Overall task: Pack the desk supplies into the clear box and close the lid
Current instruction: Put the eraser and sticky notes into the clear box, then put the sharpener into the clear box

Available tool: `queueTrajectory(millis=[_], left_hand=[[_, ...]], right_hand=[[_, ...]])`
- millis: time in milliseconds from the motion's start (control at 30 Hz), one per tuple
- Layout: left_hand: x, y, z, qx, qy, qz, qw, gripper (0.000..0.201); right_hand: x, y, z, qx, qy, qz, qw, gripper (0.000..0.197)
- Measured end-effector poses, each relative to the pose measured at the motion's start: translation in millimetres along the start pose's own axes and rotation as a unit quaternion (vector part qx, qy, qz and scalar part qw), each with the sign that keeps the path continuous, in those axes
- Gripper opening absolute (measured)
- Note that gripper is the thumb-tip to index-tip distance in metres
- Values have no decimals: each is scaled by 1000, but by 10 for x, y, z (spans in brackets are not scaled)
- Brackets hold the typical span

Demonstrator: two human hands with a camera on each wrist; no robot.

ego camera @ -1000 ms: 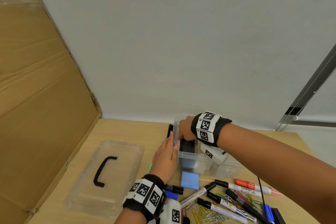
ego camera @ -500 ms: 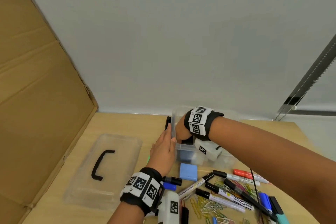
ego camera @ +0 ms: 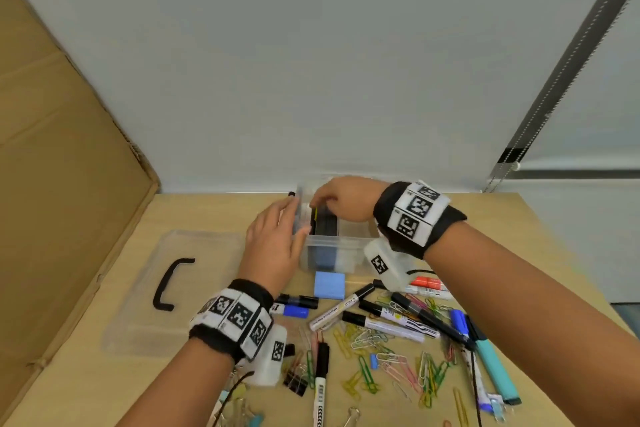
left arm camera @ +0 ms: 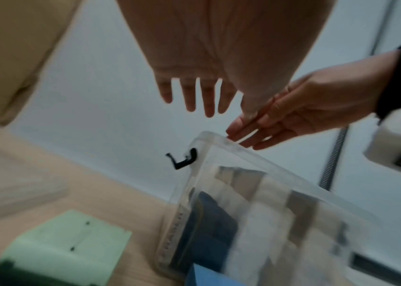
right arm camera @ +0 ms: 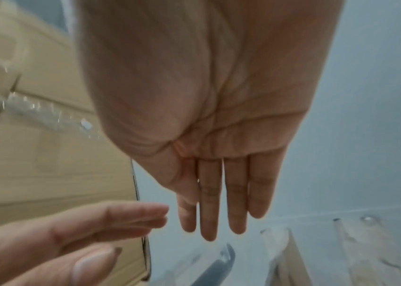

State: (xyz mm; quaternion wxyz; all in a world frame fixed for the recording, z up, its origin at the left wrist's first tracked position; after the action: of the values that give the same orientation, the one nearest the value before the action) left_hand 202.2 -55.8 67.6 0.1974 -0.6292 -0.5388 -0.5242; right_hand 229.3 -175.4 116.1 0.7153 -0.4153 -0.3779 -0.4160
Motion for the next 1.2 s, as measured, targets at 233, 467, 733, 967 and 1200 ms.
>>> queueTrajectory(millis=[233,467,733,967,1200], left_hand=[[-570,-383,-721,-213,146,112,960,35],[-1117,-353,-494,-125,301,256,910,48],[-718,-476,-231,-18,171,247,954,36],[223,-969,586,140,-64,125,980,40],[364,-1241,1078,229,-98,96,964,42]], right_hand=[[52,-800,-342,37,107,-188,976,33],[-371,-1170,-505,49,82,-242,966,27],[-784,-1021,-322,100,58,-214,970,27],[-1186,-454,297,145,22,-129,981,30],[-1649,292,583,57,-134,27,989,67]])
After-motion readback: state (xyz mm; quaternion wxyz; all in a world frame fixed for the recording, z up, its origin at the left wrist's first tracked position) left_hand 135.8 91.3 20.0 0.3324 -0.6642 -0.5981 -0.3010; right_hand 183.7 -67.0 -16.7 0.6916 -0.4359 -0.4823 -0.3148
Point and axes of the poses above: each hand's wrist, its own y-axis towards the middle knuckle, its own x-axis out of the back of the hand, z = x × y, the point moved 8 cm from there along y, towards the middle knuckle, and after that the axes turned 6 degrees about y, right-handed, at the moved point
